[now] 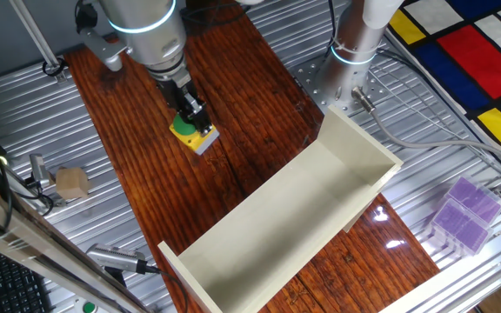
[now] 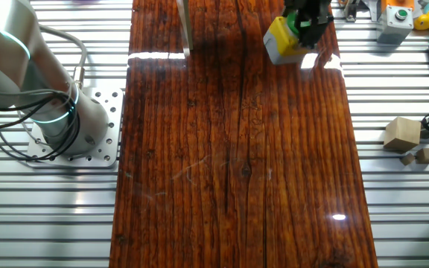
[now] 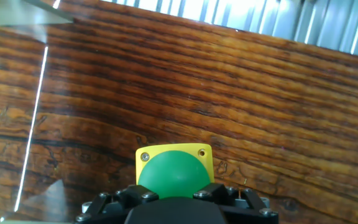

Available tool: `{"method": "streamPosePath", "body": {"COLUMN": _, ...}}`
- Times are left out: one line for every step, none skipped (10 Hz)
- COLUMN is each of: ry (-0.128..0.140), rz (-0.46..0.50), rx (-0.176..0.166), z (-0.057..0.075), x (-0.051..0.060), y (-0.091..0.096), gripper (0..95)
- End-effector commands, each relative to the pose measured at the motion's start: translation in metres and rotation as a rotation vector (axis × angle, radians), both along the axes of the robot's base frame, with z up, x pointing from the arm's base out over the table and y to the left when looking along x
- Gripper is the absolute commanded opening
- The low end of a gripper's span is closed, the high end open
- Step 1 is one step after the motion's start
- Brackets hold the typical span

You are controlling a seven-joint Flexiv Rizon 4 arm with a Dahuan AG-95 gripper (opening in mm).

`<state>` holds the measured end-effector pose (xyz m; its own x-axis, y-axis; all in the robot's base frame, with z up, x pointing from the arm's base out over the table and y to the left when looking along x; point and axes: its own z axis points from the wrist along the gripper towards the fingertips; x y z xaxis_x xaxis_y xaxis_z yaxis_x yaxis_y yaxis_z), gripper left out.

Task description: Put the object on the shelf

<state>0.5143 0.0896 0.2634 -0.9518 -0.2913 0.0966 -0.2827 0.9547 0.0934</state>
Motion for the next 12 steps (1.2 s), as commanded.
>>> {"method": "streamPosePath", "body": {"ry": -0.005, "rz": 0.078, "rx": 0.011, "z": 0.0, "x": -0.002, "y": 0.0, "gripper": 0.0}}
{"method": "streamPosePath", "body": {"ry": -0.015, "rz": 0.097, "rx": 0.017, "z": 0.0, "x": -0.002, "y": 0.0, "gripper": 0.0}}
{"method": "streamPosePath", "body": {"ry": -0.022, "rz": 0.115, "rx": 0.02, "z": 0.0, "x": -0.002, "y": 0.0, "gripper": 0.0}}
{"method": "streamPosePath", "body": {"ry": -0.023, "rz": 0.115, "rx": 0.021, "z": 0.0, "x": -0.002, "y": 0.0, "gripper": 0.0}}
{"method": "streamPosePath", "body": {"ry": -0.025, "rz": 0.116, "rx": 0.021, "z": 0.0, "x": -0.002, "y": 0.0, "gripper": 0.0}}
{"method": "streamPosePath", "body": {"ry": -0.026, "rz": 0.115, "rx": 0.022, "z": 0.0, "x": -0.002, "y": 0.0, "gripper": 0.0}}
{"method": "streamPosePath", "body": {"ry": -0.029, "rz": 0.117, "rx": 0.026, "z": 0.0, "x": -0.002, "y": 0.0, "gripper": 0.0}}
{"method": "streamPosePath", "body": {"ry": -0.025, "rz": 0.118, "rx": 0.027, "z": 0.0, "x": -0.002, "y": 0.0, "gripper": 0.0}}
{"method": "streamPosePath", "body": {"ry": -0.024, "rz": 0.116, "rx": 0.027, "z": 0.0, "x": -0.002, "y": 0.0, "gripper": 0.0}}
{"method": "streamPosePath", "body": {"ry": -0.021, "rz": 0.1, "rx": 0.022, "z": 0.017, "x": -0.008, "y": 0.014, "gripper": 0.0}}
{"method": "streamPosePath", "body": {"ry": -0.013, "rz": 0.075, "rx": 0.017, "z": 0.037, "x": -0.017, "y": 0.033, "gripper": 0.0}}
{"method": "streamPosePath", "body": {"ry": -0.004, "rz": 0.043, "rx": 0.01, "z": 0.053, "x": -0.027, "y": 0.054, "gripper": 0.0}}
